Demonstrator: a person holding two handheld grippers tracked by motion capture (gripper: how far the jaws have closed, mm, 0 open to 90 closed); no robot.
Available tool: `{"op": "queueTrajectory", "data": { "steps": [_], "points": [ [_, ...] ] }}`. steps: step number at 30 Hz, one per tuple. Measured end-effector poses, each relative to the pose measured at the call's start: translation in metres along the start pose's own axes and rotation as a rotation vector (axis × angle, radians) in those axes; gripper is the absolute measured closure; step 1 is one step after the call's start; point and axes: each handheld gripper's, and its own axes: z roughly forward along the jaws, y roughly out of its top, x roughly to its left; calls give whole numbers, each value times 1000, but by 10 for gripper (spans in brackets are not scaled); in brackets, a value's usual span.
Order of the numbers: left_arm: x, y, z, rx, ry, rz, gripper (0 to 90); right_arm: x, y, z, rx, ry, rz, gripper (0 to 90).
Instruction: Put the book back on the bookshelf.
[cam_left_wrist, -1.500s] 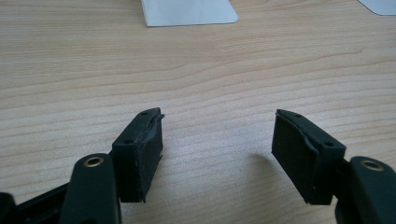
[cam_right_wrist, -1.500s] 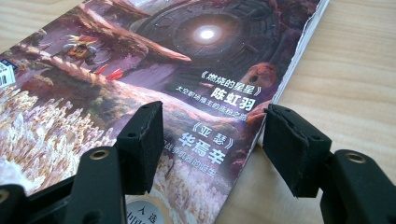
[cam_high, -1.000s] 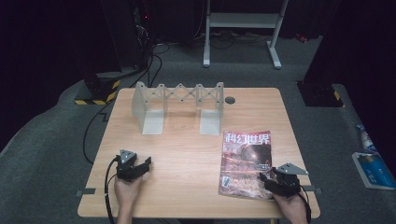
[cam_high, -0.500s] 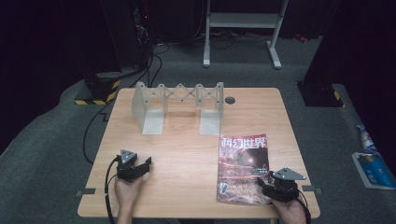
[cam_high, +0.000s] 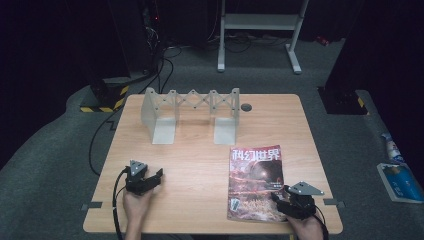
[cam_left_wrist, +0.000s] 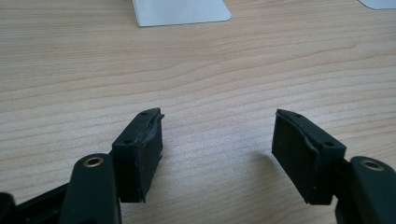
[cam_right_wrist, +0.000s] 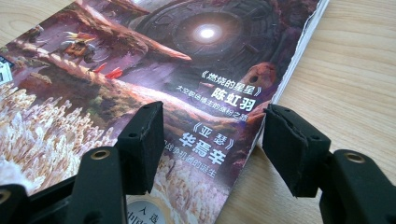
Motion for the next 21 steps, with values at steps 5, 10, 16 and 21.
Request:
{"op": "queueTrajectory", "data": {
  "steps": [5, 10, 16, 21],
  "points": [
    [-1, 0, 0, 1, 1, 2, 336, 2, 2, 3, 2, 20, 4, 387],
    [-1, 0, 0, 5, 6, 20, 339, 7, 3, 5, -2, 25, -1, 387],
    [-3, 0, 0, 9, 3, 32, 341, 14, 6, 9, -6, 32, -1, 387],
    [-4, 0, 0, 13, 7, 52, 341, 19, 9, 13, -5, 38, -6, 387]
  ]
}}
